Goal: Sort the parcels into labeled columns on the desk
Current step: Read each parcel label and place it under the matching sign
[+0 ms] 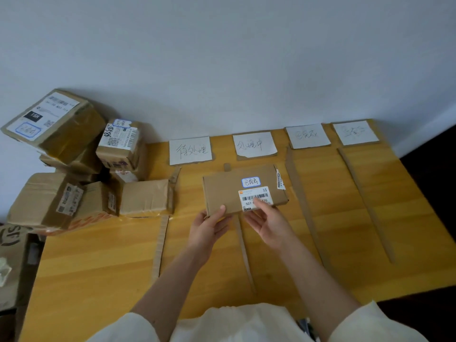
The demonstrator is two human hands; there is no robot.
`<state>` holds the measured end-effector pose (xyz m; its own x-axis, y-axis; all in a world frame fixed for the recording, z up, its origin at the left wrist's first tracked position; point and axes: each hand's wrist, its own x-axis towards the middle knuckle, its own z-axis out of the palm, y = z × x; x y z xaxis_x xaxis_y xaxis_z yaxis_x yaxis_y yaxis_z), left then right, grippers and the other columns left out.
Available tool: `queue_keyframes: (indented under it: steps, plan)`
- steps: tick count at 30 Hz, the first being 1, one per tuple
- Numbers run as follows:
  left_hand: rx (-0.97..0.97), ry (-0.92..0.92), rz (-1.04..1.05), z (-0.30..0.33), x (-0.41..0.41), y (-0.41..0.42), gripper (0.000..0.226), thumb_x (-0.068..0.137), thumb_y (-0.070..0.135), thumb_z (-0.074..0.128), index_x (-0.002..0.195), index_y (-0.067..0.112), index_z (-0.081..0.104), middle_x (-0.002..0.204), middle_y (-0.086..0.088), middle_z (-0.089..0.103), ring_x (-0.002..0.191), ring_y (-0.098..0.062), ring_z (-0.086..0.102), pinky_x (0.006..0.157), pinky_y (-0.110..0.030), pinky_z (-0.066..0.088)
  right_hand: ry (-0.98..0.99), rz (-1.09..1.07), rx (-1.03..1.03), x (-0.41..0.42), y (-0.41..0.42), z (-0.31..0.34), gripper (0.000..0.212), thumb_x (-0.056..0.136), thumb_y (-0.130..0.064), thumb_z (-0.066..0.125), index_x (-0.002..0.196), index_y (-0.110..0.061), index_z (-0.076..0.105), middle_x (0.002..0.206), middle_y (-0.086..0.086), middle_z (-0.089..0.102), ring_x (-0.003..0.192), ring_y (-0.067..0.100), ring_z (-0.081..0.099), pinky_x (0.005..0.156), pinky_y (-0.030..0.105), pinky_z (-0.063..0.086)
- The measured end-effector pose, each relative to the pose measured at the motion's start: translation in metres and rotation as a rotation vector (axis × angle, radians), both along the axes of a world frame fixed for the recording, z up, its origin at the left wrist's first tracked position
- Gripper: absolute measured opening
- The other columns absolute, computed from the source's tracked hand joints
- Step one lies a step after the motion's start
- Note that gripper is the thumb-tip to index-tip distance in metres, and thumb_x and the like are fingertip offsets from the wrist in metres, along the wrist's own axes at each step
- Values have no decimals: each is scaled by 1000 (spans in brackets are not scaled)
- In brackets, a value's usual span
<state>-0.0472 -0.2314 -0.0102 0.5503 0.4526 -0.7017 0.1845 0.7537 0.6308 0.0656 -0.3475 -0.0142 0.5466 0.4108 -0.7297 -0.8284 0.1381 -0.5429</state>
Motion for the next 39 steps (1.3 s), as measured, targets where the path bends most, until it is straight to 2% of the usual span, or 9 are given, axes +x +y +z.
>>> queue_keyframes:
  steps: [4, 10, 15, 18, 22, 25, 30, 34, 39]
  plan:
    - [114, 101, -124, -4, 14, -14, 44, 87, 29, 70, 124, 14, 52, 115, -4, 66, 103, -20, 67, 81, -33, 54, 6, -152, -50, 37, -34, 1, 11, 92, -11, 63, 103, -14, 62, 94, 8, 67, 87, 21, 65, 72, 35, 58]
    - [294, 248, -296, -17, 30, -34, 34, 92, 29, 65, 121, 15, 56, 115, -4, 62, 102, -17, 62, 84, -34, 48, -45, -272, -176, 100, -89, -7, 13, 93, -17, 63, 105, -13, 61, 95, 5, 65, 85, 18, 63, 68, 31, 53]
    - [370, 322, -313, -29, 51, -45, 29, 93, 27, 63, 118, 13, 58, 110, -3, 61, 100, -20, 60, 84, -37, 51, -138, -292, -297, 152, -120, -11, 31, 90, -21, 68, 118, -9, 60, 99, 5, 66, 83, 16, 63, 78, 30, 56]
    - [421, 386, -307, -37, 62, -47, 22, 92, 28, 63, 111, 18, 60, 114, -4, 61, 107, -22, 59, 95, -42, 50, -194, -283, -374, 182, -128, -14, 29, 92, -22, 67, 118, -12, 62, 108, 6, 68, 86, 16, 66, 86, 32, 57]
    - [446, 435, -284, -43, 73, -51, 23, 91, 30, 64, 111, 20, 60, 116, -3, 62, 110, -24, 59, 98, -44, 49, -205, -304, -427, 214, -129, -18, 28, 93, -25, 64, 118, -13, 59, 109, 5, 67, 94, 17, 66, 88, 34, 58]
    - [450, 444, -270, -46, 78, -57, 24, 92, 29, 64, 113, 19, 60, 115, -4, 62, 107, -23, 60, 96, -42, 49, -165, -334, -413, 228, -125, -22, 24, 94, -25, 63, 114, -13, 59, 108, 6, 65, 95, 18, 66, 86, 33, 59]
    - [441, 439, -238, -46, 82, -66, 22, 94, 25, 62, 114, 17, 59, 111, -3, 60, 101, -21, 59, 81, -35, 48, -79, -388, -370, 237, -119, -31, 32, 94, -25, 63, 123, -12, 58, 112, 7, 66, 99, 19, 67, 80, 30, 61]
    - [435, 444, -228, -46, 84, -68, 19, 94, 23, 62, 111, 18, 60, 111, -4, 61, 100, -21, 60, 79, -34, 47, -57, -357, -360, 241, -115, -39, 36, 93, -25, 65, 125, -10, 58, 109, 5, 67, 100, 19, 67, 71, 26, 61]
    - [416, 442, -236, -47, 86, -67, 21, 94, 24, 62, 113, 18, 60, 110, -2, 61, 99, -18, 60, 82, -35, 48, -20, -318, -337, 250, -115, -46, 38, 93, -24, 66, 126, -9, 58, 103, 4, 66, 103, 19, 65, 81, 29, 59]
